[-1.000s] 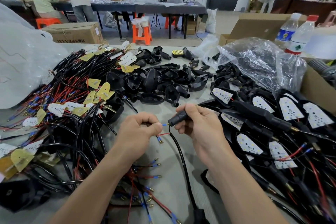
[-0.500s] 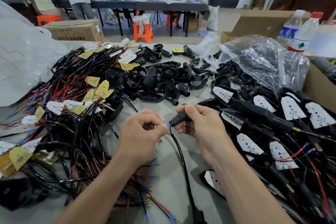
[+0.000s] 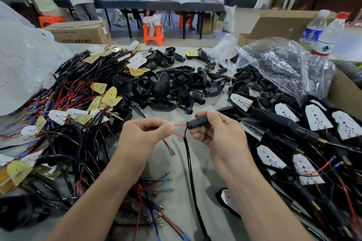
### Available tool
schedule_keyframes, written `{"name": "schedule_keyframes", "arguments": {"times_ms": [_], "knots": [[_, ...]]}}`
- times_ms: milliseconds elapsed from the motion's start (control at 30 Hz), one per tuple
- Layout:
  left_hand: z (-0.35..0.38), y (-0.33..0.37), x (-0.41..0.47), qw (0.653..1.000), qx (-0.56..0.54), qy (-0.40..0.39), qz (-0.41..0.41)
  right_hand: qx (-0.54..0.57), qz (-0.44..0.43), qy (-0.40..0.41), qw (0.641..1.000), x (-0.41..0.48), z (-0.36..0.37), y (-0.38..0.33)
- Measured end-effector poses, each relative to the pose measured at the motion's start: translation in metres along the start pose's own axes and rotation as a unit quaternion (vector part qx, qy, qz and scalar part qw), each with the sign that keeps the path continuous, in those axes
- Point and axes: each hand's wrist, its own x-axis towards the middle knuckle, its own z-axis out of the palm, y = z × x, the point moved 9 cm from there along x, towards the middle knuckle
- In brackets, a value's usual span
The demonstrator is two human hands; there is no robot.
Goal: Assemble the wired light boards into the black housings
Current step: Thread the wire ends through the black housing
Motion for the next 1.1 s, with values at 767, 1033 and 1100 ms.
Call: {"name": "schedule_keyframes", "arguments": {"times_ms": [767,1033,1100], "knots": [[0.000,-0.001,0.003,0.999,0.044,-0.022,0.016,0.002,-0.032,-0.019,0.999,-0.010,0.013,-0.004],[0.009,-0.009,0.002,0.991,0.112,-0.061,-0.027,0.003,-0.027,-0.005,1.000,-0.007,0.006,0.000],[0.004,-0.005,0.003,0.973,0.223,-0.058,0.005,-0.056,-0.049,-0.007,0.997,-0.005,0.003,-0.003]]}}
